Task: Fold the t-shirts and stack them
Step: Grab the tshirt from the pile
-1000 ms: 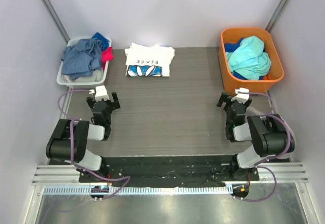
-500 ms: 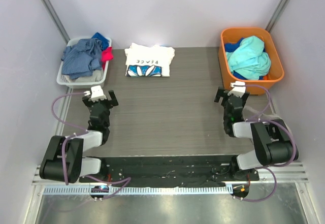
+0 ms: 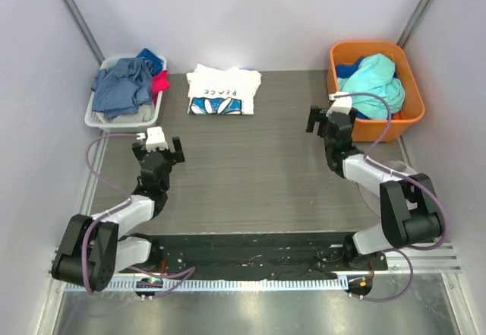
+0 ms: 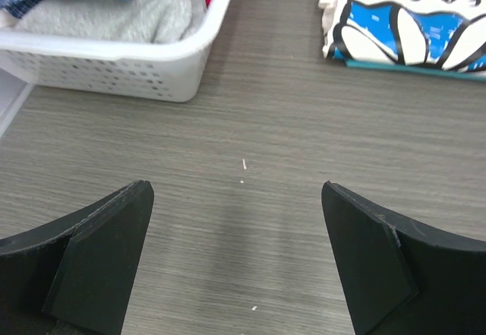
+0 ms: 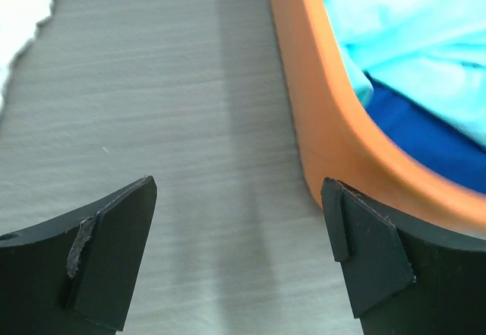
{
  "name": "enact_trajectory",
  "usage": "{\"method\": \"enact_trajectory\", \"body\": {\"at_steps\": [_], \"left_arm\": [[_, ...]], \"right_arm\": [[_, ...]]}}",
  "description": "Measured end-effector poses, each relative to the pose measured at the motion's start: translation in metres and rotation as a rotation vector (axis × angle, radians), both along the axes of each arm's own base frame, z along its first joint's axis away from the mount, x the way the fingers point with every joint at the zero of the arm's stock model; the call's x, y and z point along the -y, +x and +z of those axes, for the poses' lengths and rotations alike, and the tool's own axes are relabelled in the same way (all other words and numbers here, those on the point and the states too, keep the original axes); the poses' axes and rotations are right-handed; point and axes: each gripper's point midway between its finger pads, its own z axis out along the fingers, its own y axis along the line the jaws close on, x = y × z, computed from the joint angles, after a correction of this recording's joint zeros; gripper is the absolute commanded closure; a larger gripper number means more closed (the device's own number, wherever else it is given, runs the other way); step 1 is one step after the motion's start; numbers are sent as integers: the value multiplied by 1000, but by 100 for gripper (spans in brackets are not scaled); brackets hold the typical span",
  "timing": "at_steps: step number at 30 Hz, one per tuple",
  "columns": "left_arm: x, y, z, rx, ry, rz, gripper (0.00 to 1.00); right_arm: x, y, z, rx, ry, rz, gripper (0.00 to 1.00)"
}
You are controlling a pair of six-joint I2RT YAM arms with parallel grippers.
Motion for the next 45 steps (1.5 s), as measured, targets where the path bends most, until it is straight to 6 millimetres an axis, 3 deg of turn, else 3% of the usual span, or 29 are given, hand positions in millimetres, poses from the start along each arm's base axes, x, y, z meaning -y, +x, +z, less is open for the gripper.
{"method": "enact_trajectory", "body": {"at_steps": [4,8,11,15,18,24,28,31,34,38,40,41,42,44,45], "left_arm": [[4,3,22,15,-47,21,0],[17,11,50,17,-89,25,0],[21,12,61,4,-114,39,0],[20,4,53,-47,-135,60,0],[21,-2,45,-87,-157,69,0],[40,-12,33,-149,-223,7,0],[53,-23,35,-154,-243,-39,0],[53,-29,32,-153,-256,-42,0],[53,-33,25,-171,-260,-39,0],[54,-35,16,-198,-256,-41,0],[54,-35,13,-206,-255,-44,0],[54,-35,13,-208,-254,-44,0],[54,-35,12,-210,-253,-43,0],[54,-35,11,-214,-252,-43,0],[54,-35,11,-214,-251,-43,0]], "right_arm": [[-10,25,29,-30,38,-14,0],[-11,54,81,-4,42,-60,0],[-2,69,118,37,42,-115,0],[32,92,153,61,72,-204,0],[75,113,164,54,98,-298,0],[161,151,137,-11,188,-442,1],[201,178,94,-84,212,-492,2],[209,190,53,-162,210,-498,3],[203,191,13,-254,214,-483,6],[197,187,-9,-319,219,-469,11],[196,187,-7,-316,219,-468,20],[196,188,-6,-312,219,-467,39],[197,188,-6,-313,217,-466,51],[197,188,-6,-316,210,-464,75],[197,187,-6,-318,208,-463,80]]}}
